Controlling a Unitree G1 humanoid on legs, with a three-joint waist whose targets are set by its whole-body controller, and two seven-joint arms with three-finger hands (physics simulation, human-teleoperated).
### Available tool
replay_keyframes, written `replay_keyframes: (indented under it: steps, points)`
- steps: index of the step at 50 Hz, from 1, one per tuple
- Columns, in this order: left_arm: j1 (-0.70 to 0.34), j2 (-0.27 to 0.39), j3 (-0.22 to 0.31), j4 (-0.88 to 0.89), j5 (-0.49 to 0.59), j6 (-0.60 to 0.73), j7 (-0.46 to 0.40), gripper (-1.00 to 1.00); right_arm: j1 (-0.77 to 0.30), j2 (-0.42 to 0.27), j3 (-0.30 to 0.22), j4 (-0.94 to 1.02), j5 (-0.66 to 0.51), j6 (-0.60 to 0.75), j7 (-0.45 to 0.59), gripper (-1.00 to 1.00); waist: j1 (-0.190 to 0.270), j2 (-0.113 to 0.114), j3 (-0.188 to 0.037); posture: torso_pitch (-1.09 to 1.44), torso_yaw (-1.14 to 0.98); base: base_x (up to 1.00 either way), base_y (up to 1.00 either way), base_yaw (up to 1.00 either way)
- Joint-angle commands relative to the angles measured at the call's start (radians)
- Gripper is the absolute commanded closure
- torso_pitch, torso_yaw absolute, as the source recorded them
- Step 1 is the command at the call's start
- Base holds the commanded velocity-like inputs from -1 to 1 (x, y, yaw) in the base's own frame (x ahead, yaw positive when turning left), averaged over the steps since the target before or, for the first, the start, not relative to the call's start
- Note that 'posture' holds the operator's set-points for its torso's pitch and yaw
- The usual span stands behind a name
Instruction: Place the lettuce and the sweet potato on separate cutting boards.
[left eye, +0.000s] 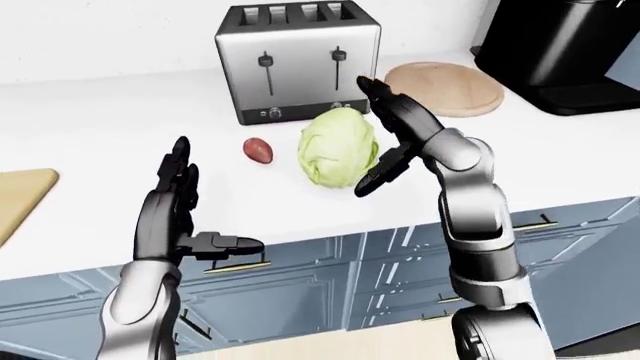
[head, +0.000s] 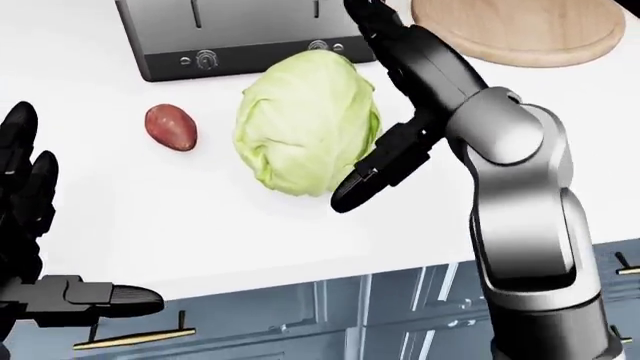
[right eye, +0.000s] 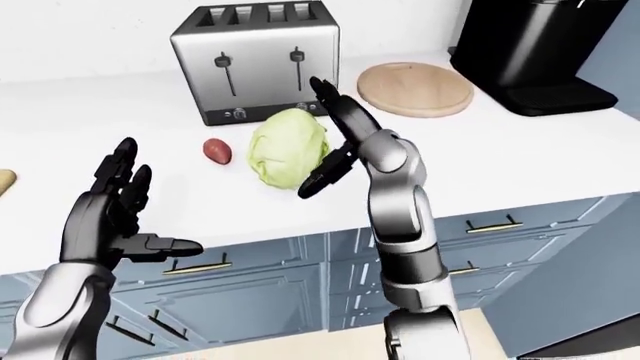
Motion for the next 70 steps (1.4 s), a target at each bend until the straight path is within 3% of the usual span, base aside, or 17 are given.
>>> replay_keyframes:
  steps: [1, 16, 19, 20, 21, 30, 32, 39, 44, 47, 55, 57, 58, 65, 70]
  points:
    - [-0.017, 0.008, 0.009, -0.032, -0.001, -0.034, 0.003, -1.00, -0.038, 0.005, 0.002, 0.005, -0.012, -0.059, -0.015, -1.00, 0.000, 0.003, -0.020, 0.00, 0.00, 0.00, 0.00, 0.00]
    - [-0.017, 0.016, 0.028, -0.036, -0.018, -0.029, 0.000, -1.00, -0.105, 0.094, 0.040, 0.268, -0.070, -0.211, -0.048, -1.00, -0.003, 0.011, -0.031, 0.00, 0.00, 0.00, 0.00, 0.00]
    - [-0.012, 0.016, 0.037, -0.040, -0.024, -0.028, -0.002, -1.00, -0.118, 0.114, 0.050, 0.307, -0.079, -0.244, -0.077, 0.10, -0.005, 0.014, -0.033, 0.00, 0.00, 0.00, 0.00, 0.00]
    - [-0.011, 0.017, 0.040, -0.040, -0.026, -0.029, -0.002, -1.00, -0.116, 0.117, 0.052, 0.305, -0.085, -0.253, -0.082, 0.70, -0.004, 0.014, -0.034, 0.00, 0.00, 0.00, 0.00, 0.00]
    - [-0.008, 0.016, 0.041, -0.038, -0.027, -0.033, -0.002, -1.00, -0.113, 0.117, 0.051, 0.302, -0.087, -0.258, -0.083, 1.00, -0.005, 0.014, -0.033, 0.00, 0.00, 0.00, 0.00, 0.00]
    - [0.010, 0.009, 0.040, -0.037, -0.028, -0.053, -0.002, -1.00, -0.053, 0.108, 0.055, 0.267, -0.130, -0.330, -0.103, 1.00, -0.001, 0.012, -0.035, 0.00, 0.00, 0.00, 0.00, 0.00]
    - [0.011, 0.009, 0.040, -0.038, -0.027, -0.054, -0.003, -1.00, -0.046, 0.088, 0.060, 0.287, -0.193, -0.426, -0.179, 1.00, -0.001, 0.011, -0.033, 0.00, 0.00, 0.00, 0.00, 0.00]
    - [0.006, 0.013, 0.038, -0.046, -0.022, -0.047, -0.008, -1.00, -0.050, 0.094, 0.042, 0.238, -0.201, -0.402, -0.096, 1.00, -0.001, 0.009, -0.034, 0.00, 0.00, 0.00, 0.00, 0.00]
    - [-0.087, 0.075, 0.045, -0.090, 0.001, 0.055, -0.035, -1.00, -0.067, 0.043, 0.010, 0.132, -0.204, -0.354, -0.050, 1.00, 0.001, 0.006, -0.028, 0.00, 0.00, 0.00, 0.00, 0.00]
    - [-0.192, 0.150, 0.012, -0.119, 0.033, 0.170, -0.101, -1.00, -0.038, 0.010, -0.012, 0.012, -0.202, -0.300, 0.013, 1.00, 0.004, 0.003, -0.023, 0.00, 0.00, 0.00, 0.00, 0.00]
    - [-0.484, 0.302, -0.062, 0.079, 0.173, 0.158, -0.328, -1.00, -0.009, -0.060, -0.058, -0.213, -0.185, -0.164, 0.120, 1.00, 0.009, -0.001, -0.016, 0.00, 0.00, 0.00, 0.00, 0.00]
    - [-0.509, 0.312, -0.075, 0.102, 0.197, 0.140, -0.403, -1.00, -0.018, -0.081, -0.067, -0.242, -0.179, -0.139, 0.138, 1.00, 0.007, -0.003, -0.014, 0.00, 0.00, 0.00, 0.00, 0.00]
    - [-0.492, 0.326, -0.091, 0.096, 0.210, 0.096, -0.464, -1.00, -0.024, -0.092, -0.074, -0.264, -0.174, -0.120, 0.154, 1.00, 0.007, -0.003, -0.013, 0.00, 0.00, 0.00, 0.00, 0.00]
    - [-0.500, 0.351, -0.093, 0.206, 0.380, -0.197, -0.682, -1.00, -0.036, -0.128, -0.088, -0.340, -0.157, -0.057, 0.190, 1.00, 0.008, -0.007, -0.010, 0.00, 0.00, 0.00, 0.00, 0.00]
    - [-0.559, 0.355, -0.072, 0.322, 0.473, -0.401, -0.764, -1.00, -0.044, -0.140, -0.087, -0.357, -0.147, -0.036, 0.192, 1.00, 0.007, -0.011, -0.007, 0.00, 0.00, 0.00, 0.00, 0.00]
